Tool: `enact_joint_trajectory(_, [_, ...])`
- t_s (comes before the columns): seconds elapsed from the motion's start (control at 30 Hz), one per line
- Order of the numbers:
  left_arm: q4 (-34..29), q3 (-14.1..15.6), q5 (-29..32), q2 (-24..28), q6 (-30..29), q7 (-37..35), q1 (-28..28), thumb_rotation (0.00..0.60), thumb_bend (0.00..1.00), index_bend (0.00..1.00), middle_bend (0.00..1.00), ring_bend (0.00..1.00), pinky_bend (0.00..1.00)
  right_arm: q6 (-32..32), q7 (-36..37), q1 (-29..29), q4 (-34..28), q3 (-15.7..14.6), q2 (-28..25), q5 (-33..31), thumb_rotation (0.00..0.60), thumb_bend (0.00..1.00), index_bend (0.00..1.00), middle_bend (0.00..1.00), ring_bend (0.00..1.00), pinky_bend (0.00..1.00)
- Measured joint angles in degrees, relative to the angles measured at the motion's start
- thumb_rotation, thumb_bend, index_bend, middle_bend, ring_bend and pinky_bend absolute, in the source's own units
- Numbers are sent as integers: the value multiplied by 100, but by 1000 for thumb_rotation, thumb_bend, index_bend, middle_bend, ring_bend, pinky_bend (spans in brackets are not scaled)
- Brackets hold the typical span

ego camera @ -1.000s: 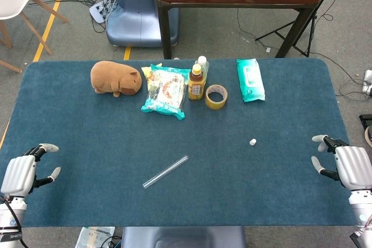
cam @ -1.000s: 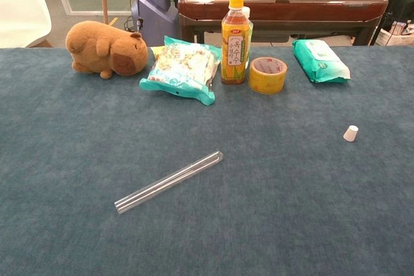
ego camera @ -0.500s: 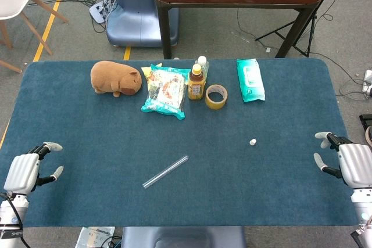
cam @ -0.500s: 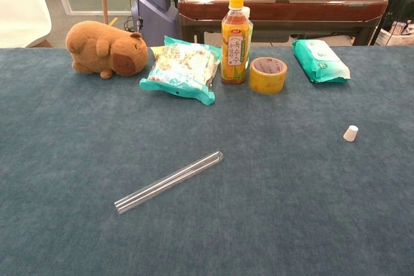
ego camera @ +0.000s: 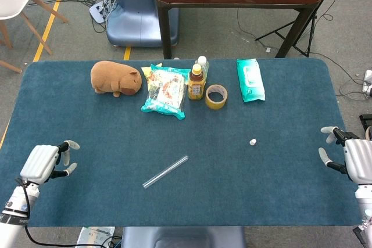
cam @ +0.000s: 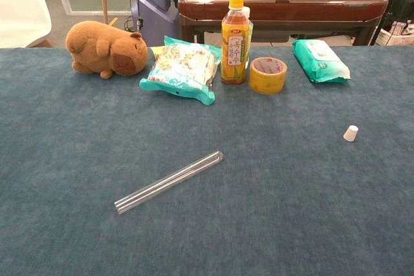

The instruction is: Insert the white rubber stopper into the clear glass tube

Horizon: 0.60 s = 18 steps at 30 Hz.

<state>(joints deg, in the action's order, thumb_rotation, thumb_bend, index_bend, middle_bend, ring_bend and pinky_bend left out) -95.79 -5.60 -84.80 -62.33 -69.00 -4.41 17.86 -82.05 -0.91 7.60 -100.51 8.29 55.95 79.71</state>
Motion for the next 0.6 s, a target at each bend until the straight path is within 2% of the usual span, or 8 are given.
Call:
enact_joint_trajectory(0.23, [18, 3, -248, 163, 1048, -261, 763, 600, 377, 420, 920, 980, 984, 67, -263, 102, -175, 145, -100, -230, 600, 338, 347, 514, 509, 673])
enact_joint_trajectory(0.43, [-54, 46, -590, 277, 2111, -783, 1628, 600, 454, 403, 938, 1000, 998, 118, -437, 175, -415, 271, -232, -448, 600, 338, 347, 537, 550, 673])
enact_joint_trajectory(0.5, [-71, 62, -705, 265, 2422, -896, 1931, 600, 484, 378, 946, 1000, 999, 104, -471, 179, -451, 288, -245, -488, 600, 339, 347, 546, 567, 673])
enact_joint_trajectory(0.6, [-83, 73, -775, 178, 2807, -987, 2291, 600, 532, 288, 941, 1000, 1000, 106, -493, 178, -471, 293, -256, -550, 600, 339, 347, 553, 576, 674])
